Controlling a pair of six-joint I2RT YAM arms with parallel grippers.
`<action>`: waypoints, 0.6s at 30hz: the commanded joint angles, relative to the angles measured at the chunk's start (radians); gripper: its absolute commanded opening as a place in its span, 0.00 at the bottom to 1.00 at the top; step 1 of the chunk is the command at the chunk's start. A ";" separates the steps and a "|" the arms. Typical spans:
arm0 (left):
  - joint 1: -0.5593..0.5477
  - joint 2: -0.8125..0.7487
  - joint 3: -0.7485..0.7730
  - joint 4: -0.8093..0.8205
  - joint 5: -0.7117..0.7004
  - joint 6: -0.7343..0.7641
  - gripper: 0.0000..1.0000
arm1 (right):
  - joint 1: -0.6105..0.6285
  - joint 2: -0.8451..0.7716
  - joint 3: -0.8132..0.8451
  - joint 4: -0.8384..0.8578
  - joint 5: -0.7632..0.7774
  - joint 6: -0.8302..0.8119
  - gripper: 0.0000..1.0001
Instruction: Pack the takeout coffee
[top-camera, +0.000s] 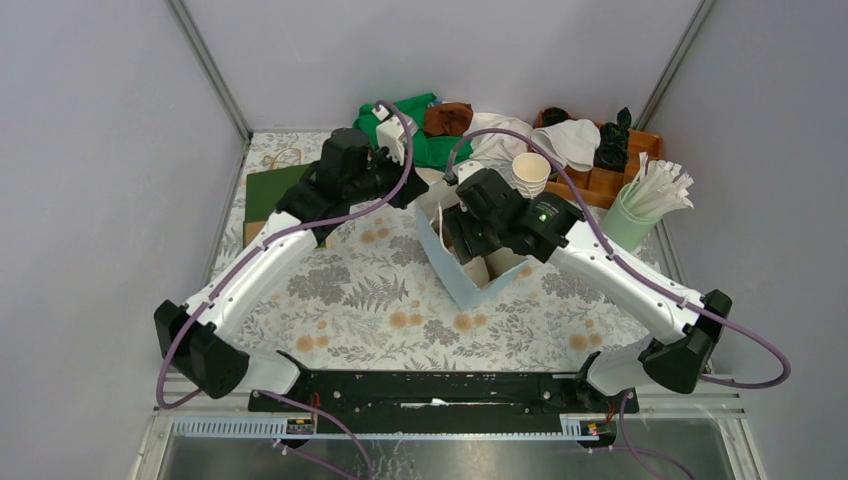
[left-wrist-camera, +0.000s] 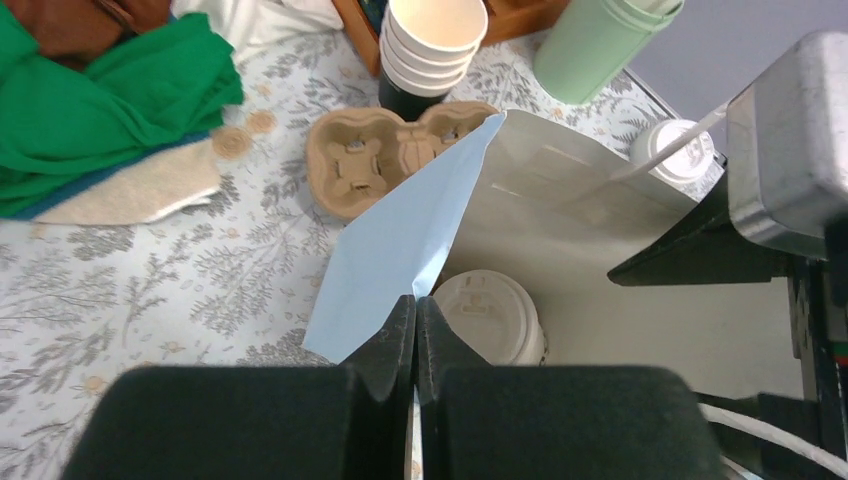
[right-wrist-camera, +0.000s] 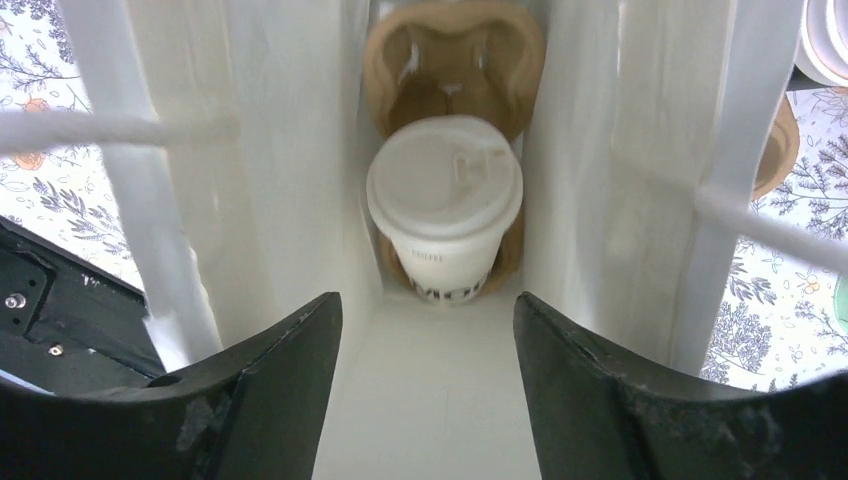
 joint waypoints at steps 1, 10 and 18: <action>-0.002 -0.066 0.031 0.104 -0.076 0.040 0.00 | 0.000 -0.068 -0.006 -0.009 0.030 0.004 0.68; -0.002 -0.068 0.034 0.121 -0.083 0.052 0.00 | 0.000 -0.056 -0.001 0.024 0.047 -0.018 0.57; -0.002 -0.080 0.007 0.127 -0.077 0.042 0.00 | -0.039 0.053 -0.011 0.110 0.049 0.027 0.51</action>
